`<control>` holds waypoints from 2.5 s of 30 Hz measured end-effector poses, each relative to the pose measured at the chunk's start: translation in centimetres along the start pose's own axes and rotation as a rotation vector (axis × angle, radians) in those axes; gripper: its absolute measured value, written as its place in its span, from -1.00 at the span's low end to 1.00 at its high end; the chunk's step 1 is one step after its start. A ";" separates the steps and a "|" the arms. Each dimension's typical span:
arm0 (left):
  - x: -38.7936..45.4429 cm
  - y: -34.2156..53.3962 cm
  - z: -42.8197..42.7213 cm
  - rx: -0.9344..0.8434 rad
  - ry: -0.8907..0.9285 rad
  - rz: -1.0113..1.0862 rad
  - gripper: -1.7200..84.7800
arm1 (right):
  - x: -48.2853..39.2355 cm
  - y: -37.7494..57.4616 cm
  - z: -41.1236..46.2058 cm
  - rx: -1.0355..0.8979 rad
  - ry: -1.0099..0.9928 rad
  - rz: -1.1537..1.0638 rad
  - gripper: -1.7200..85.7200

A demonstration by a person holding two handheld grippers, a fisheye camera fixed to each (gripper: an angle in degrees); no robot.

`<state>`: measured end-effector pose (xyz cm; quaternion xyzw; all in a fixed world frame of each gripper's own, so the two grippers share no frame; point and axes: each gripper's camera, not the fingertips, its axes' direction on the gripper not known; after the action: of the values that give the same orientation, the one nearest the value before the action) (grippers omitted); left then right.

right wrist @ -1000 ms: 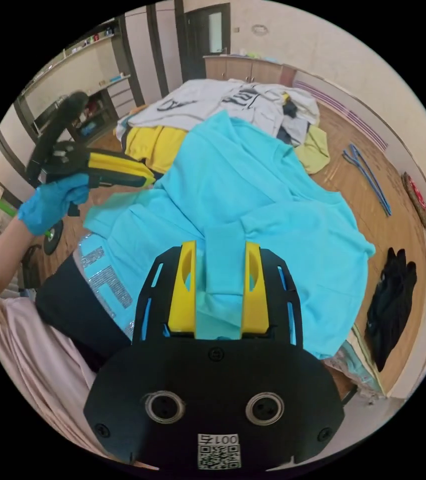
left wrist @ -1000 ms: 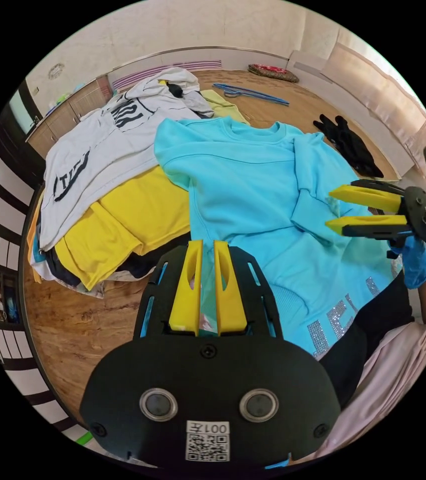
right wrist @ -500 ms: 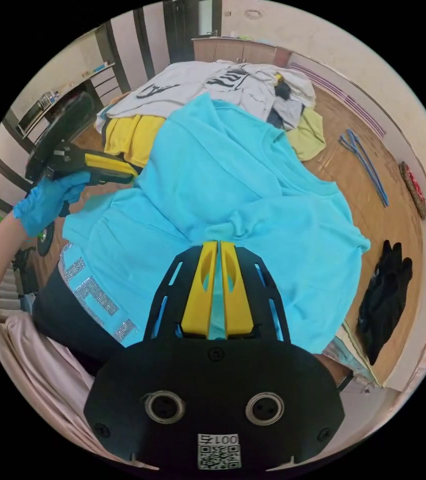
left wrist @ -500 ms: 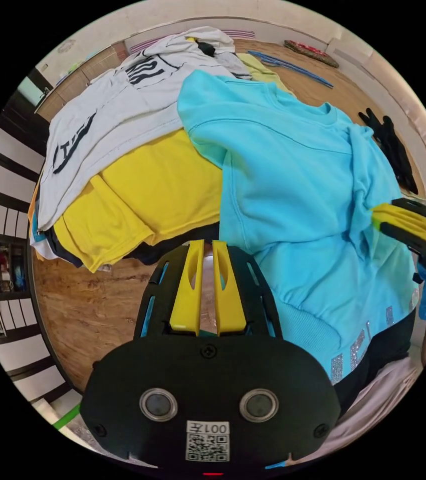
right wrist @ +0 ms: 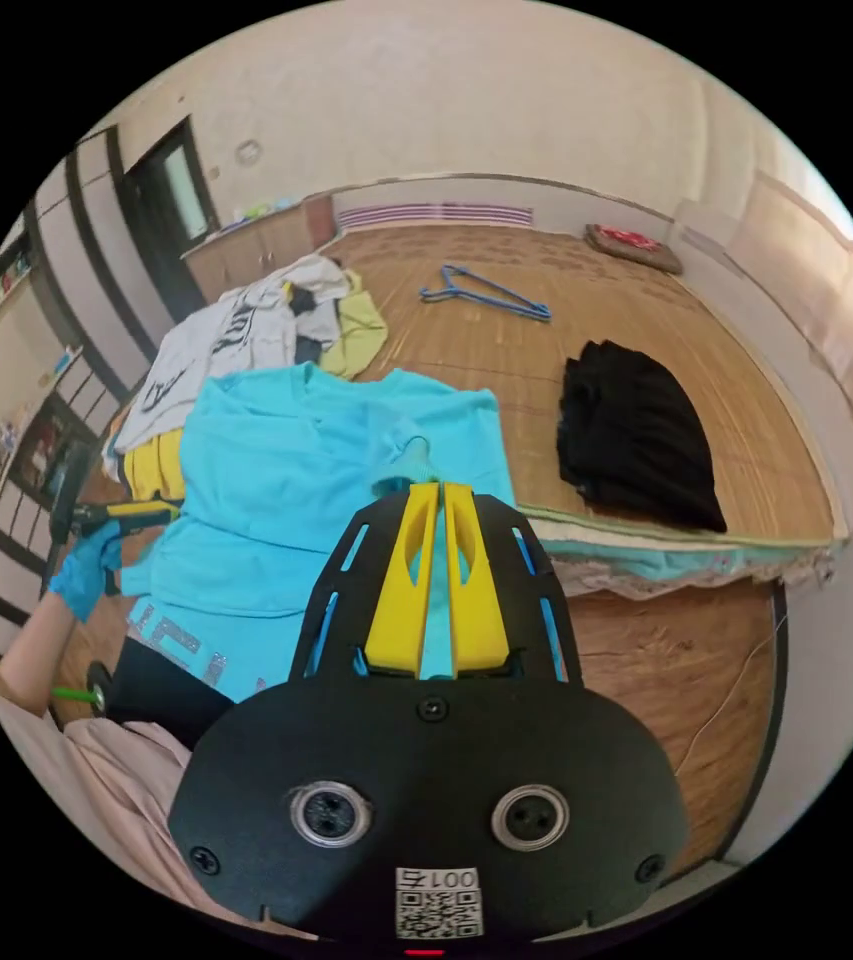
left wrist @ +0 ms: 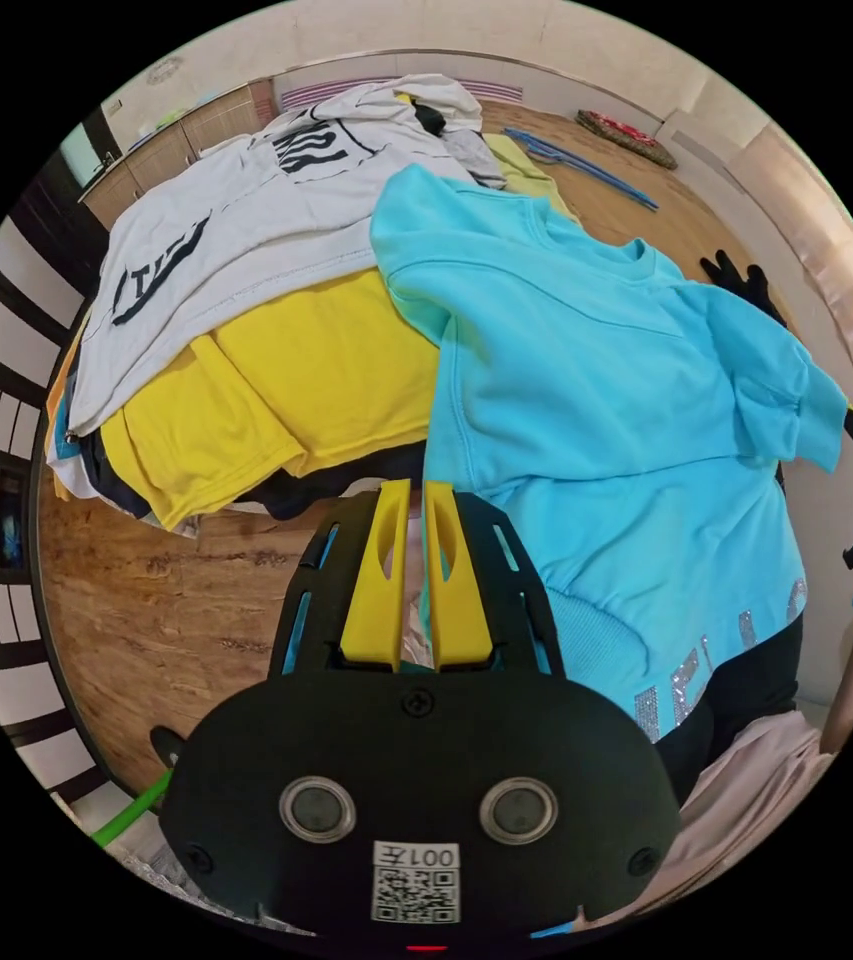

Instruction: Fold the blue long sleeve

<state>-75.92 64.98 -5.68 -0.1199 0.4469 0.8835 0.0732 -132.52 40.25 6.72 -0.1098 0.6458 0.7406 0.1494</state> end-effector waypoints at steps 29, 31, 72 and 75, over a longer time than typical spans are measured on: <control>6.4 3.6 1.2 0.109 -0.182 0.358 -0.99 | 8.3 5.6 6.8 -0.316 -0.109 0.069 -0.74; 6.2 3.8 1.1 0.114 -0.174 0.355 -0.99 | 7.7 5.6 6.6 -0.312 -0.105 0.020 -0.74; -1.3 11.3 -4.4 0.316 0.015 0.412 -1.00 | -4.8 1.1 1.3 -0.206 -0.057 -0.455 -0.92; -2.2 12.3 -4.5 0.297 0.029 0.401 -1.00 | -5.3 1.5 2.8 -0.327 -0.163 -0.522 -0.92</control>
<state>-76.05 54.10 1.86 -0.0294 0.5876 0.8032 -0.0933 -128.01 42.43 10.41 -0.2350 0.4541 0.7776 0.3659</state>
